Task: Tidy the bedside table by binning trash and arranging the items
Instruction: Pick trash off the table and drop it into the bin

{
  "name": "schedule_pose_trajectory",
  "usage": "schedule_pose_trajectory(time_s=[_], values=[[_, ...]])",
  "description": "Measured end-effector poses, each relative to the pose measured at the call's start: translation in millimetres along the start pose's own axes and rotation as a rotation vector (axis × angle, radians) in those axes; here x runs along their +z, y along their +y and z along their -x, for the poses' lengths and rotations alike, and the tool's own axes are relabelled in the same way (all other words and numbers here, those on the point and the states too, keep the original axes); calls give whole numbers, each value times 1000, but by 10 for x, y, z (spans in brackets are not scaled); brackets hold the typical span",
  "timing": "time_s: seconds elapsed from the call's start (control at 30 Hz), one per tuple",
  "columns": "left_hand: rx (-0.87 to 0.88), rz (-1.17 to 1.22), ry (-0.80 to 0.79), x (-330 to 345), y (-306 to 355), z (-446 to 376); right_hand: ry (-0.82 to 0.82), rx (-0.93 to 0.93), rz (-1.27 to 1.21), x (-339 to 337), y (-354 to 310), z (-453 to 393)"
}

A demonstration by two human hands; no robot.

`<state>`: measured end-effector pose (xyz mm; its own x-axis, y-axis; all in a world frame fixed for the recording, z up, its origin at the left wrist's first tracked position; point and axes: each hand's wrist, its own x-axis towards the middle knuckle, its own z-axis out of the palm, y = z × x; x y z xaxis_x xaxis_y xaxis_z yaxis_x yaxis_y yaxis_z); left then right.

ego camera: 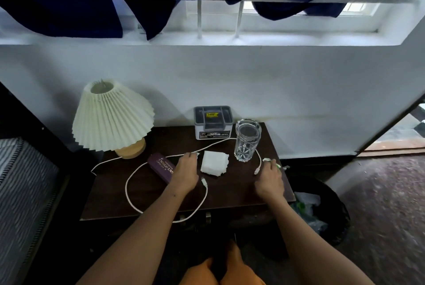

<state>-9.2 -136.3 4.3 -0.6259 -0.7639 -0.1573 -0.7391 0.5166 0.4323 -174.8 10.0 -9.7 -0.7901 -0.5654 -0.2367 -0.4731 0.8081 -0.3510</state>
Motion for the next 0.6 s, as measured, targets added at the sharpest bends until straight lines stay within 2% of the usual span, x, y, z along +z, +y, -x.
schedule_pose_trajectory(time_s=[0.23, 0.43, 0.6], values=[[-2, -226, -136, 180, -40, -294, -76, -41, 114, 114, 160, -333], [-11, -292, -194, 279, -42, -434, -116, -41, 174, 187, 223, -469], [-12, -380, -180, 347, -7, -493, 0, -72, 195, 192, 300, -466]])
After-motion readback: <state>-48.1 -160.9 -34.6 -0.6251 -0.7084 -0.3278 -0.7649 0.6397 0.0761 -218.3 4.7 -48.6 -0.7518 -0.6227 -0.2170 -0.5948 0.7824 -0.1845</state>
